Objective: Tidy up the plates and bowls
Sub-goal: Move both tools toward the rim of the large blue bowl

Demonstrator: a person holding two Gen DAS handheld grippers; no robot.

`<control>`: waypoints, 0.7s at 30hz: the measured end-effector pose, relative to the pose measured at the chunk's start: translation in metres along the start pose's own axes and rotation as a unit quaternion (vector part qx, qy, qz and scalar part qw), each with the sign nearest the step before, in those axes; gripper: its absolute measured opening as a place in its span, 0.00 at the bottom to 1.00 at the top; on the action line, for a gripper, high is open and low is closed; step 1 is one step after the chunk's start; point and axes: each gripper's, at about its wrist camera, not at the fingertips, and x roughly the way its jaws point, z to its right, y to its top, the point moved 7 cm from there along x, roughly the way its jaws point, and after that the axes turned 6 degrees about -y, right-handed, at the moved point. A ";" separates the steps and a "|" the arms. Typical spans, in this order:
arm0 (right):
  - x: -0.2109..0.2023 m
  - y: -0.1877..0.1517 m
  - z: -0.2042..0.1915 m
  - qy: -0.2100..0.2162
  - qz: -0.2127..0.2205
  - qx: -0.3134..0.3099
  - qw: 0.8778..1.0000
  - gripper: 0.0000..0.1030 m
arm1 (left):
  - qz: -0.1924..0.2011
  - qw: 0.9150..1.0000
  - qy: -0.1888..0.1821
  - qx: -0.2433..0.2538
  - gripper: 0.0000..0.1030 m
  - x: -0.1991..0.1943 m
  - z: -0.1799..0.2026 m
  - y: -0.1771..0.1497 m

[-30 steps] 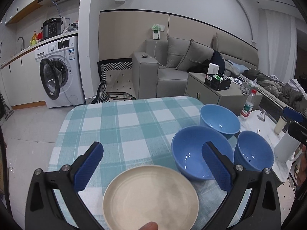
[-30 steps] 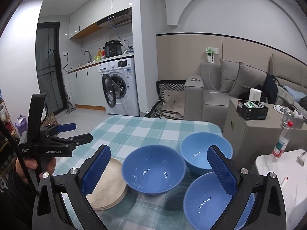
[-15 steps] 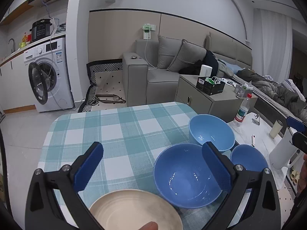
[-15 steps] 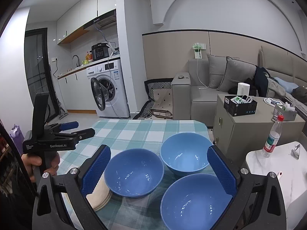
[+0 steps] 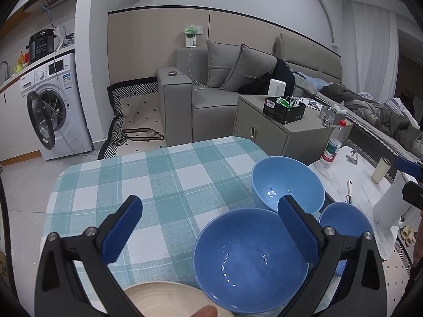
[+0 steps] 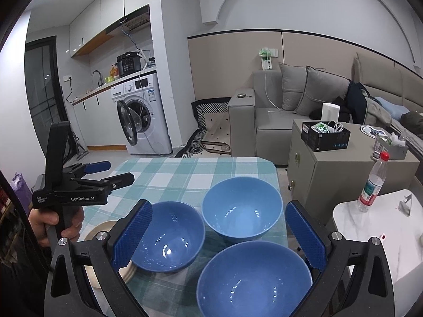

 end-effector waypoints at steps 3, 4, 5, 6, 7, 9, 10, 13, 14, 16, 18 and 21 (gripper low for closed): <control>0.008 -0.001 0.008 -0.006 -0.007 0.002 1.000 0.99 | -0.005 1.000 0.000 0.007 1.00 0.008 0.004 0.002; 0.010 -0.001 0.010 -0.007 -0.008 0.003 1.000 0.99 | -0.007 1.000 0.000 0.009 1.00 0.011 0.005 0.002; 0.012 -0.001 0.012 -0.009 -0.010 0.004 1.000 0.99 | -0.010 1.000 -0.001 0.010 1.00 0.014 0.006 0.002; 0.015 -0.002 0.013 -0.010 -0.012 0.005 1.000 0.99 | -0.011 1.000 -0.002 0.011 1.00 0.016 0.008 0.003; 0.018 -0.002 0.016 -0.012 -0.014 0.006 1.000 0.99 | -0.014 1.000 -0.001 0.012 1.00 0.019 0.009 0.004; 0.023 -0.002 0.020 -0.016 -0.019 0.009 1.000 0.99 | -0.022 1.000 -0.001 0.015 1.00 0.026 0.010 0.004; 0.026 -0.002 0.022 -0.017 -0.021 0.011 1.000 0.99 | -0.024 1.000 0.000 0.016 1.00 0.029 0.012 0.004; 0.033 -0.002 0.028 -0.021 -0.027 0.014 0.999 0.99 | -0.033 0.999 -0.001 0.019 1.00 0.039 0.014 0.004; 0.035 -0.003 0.029 -0.022 -0.029 0.014 0.999 0.99 | -0.036 0.999 -0.001 0.019 1.00 0.042 0.015 0.005; 0.041 -0.003 0.035 -0.023 -0.034 0.018 0.999 0.99 | -0.042 0.999 -0.003 0.019 1.00 0.049 0.017 0.006; 0.047 -0.004 0.039 -0.027 -0.040 0.021 0.999 0.99 | -0.047 0.999 -0.005 0.020 1.00 0.056 0.018 0.007; 0.056 -0.004 0.046 -0.029 -0.049 0.026 0.998 0.99 | -0.057 0.998 -0.005 0.021 1.00 0.066 0.020 0.007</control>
